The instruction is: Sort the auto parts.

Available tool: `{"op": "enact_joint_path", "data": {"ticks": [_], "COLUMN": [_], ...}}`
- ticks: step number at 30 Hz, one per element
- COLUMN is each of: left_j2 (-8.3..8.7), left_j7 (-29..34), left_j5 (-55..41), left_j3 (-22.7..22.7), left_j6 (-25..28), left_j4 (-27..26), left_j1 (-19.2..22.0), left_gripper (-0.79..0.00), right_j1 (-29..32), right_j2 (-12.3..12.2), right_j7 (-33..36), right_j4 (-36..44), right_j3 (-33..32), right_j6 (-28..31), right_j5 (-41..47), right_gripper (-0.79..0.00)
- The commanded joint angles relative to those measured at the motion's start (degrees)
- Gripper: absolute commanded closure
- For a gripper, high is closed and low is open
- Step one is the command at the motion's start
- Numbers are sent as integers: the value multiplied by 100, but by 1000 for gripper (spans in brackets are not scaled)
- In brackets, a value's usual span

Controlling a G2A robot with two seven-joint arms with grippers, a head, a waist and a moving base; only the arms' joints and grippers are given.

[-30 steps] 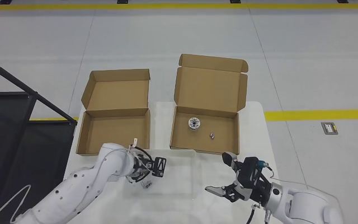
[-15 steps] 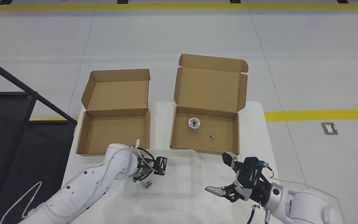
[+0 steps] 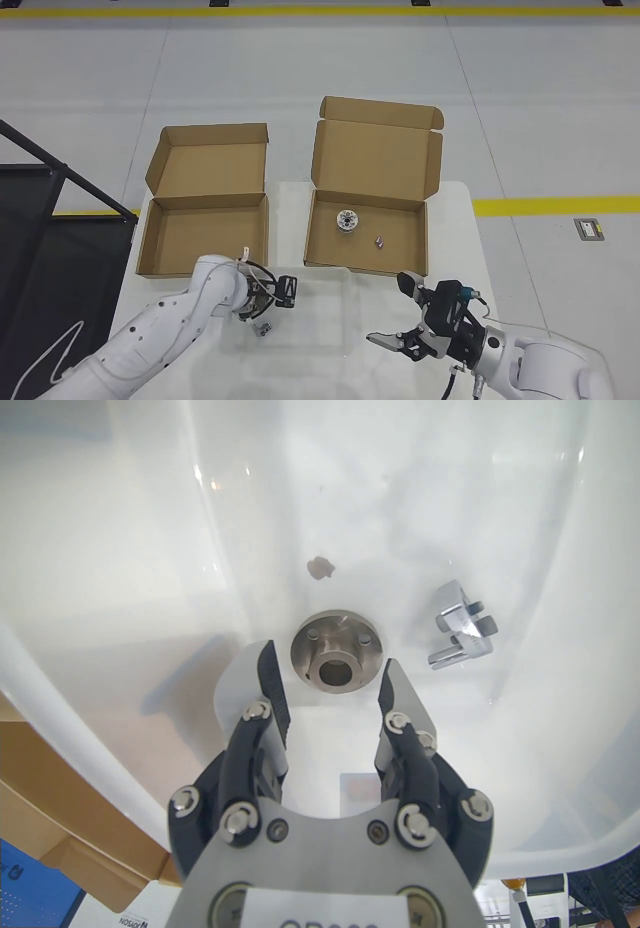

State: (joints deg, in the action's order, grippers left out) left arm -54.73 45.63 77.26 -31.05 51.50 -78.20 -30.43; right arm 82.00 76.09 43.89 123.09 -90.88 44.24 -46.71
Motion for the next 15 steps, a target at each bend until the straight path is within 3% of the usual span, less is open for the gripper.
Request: {"op": "enact_joint_path", "data": {"ticks": [1,8,15], "left_j2": [-20,-79,-112], "left_j7": [-10,-31,-40], "left_j5": [1,34,108], "left_j3": [-5,-6,-39], "left_j6": [-2,3,18], "left_j4": [42,126,135], "left_j1": [0,-37,-89], "left_gripper": [-425,-431,-385], "right_j1": [0,0,0], "right_j2": [0,0,0], "right_j7": [0,0,0], "right_j4": [0,0,0], "right_j3": [0,0,0], "right_j6": [0,0,0], "right_j5": [0,0,0], "right_gripper": [-785,-785,-785]}}
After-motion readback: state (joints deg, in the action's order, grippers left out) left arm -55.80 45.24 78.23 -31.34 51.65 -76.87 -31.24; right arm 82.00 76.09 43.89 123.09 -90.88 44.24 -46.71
